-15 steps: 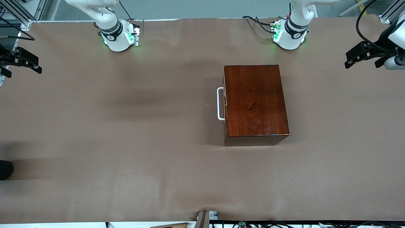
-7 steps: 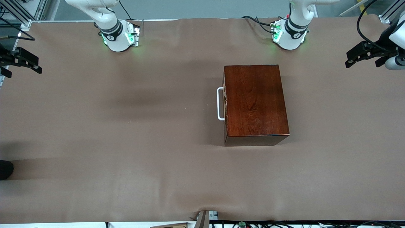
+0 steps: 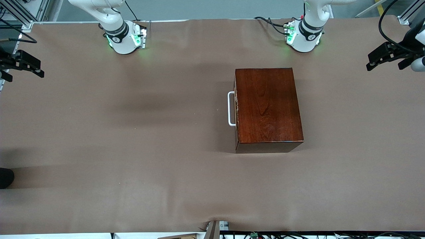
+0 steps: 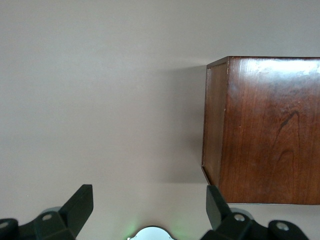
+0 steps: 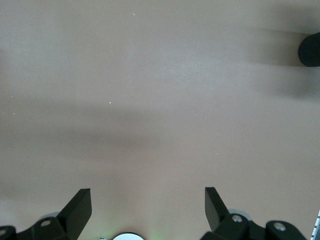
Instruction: Open drawer, take yellow block, close drawer
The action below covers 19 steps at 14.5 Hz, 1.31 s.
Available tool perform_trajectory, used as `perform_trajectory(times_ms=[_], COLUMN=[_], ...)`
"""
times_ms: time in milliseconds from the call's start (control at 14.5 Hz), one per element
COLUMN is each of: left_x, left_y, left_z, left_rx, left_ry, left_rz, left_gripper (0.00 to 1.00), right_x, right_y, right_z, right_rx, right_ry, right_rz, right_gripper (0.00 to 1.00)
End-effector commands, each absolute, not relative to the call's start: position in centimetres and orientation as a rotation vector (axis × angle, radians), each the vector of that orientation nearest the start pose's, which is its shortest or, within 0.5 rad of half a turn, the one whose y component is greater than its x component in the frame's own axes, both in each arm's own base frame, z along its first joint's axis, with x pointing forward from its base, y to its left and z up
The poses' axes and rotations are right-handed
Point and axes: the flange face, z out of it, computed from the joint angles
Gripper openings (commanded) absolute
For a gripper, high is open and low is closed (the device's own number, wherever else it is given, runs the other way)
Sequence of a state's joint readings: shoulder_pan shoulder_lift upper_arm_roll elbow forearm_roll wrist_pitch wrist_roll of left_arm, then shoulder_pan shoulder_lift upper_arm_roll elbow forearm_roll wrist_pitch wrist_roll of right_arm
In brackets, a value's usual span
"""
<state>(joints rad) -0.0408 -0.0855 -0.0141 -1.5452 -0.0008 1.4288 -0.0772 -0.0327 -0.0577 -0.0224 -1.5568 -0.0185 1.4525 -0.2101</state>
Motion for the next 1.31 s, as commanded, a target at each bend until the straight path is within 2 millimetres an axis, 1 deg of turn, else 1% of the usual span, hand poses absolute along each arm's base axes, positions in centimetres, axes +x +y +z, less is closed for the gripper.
perform_trajectory(times_ms=[0, 275, 413, 551, 757, 964, 1102, 1240], left_x=[51.4, 51.5, 52.2, 53.2, 54.8, 56.5, 56.8, 56.5], left_y=[-3.2, -4.8, -6.8, -9.2, -13.5, -18.7, -22.7, -27.3], left_z=[67.1, 66.8, 65.4, 63.3, 61.8, 59.2, 57.1, 55.3], left_rx=[-3.129, -3.128, -3.128, -3.118, -3.121, -3.134, -3.133, -3.132], left_ry=[-0.004, 0.020, 0.071, 0.105, 0.194, 0.337, 0.429, 0.445], left_rz=[0.068, 0.078, 0.117, 0.170, 0.166, 0.207, 0.215, 0.195], left_gripper=[1.00, 1.00, 1.00, 1.00, 1.00, 1.00, 1.00, 1.00], right_x=[52.6, 52.8, 52.8, 52.8, 53.0, 53.1, 53.1, 53.1], right_y=[-3.6, -3.6, -3.7, -3.7, -3.8, -3.7, -3.8, -3.9], right_z=[65.5, 65.3, 65.4, 65.3, 65.3, 65.3, 65.3, 65.3], right_rx=[-3.148, -3.148, -3.150, -3.149, -3.152, -3.156, -3.160, -3.155], right_ry=[-0.233, -0.233, -0.231, -0.231, -0.229, -0.236, -0.233, -0.229], right_rz=[0.072, 0.077, 0.075, 0.077, 0.066, 0.052, 0.053, 0.052], right_gripper=[1.00, 1.00, 1.00, 1.00, 1.00, 1.00, 1.00, 1.00])
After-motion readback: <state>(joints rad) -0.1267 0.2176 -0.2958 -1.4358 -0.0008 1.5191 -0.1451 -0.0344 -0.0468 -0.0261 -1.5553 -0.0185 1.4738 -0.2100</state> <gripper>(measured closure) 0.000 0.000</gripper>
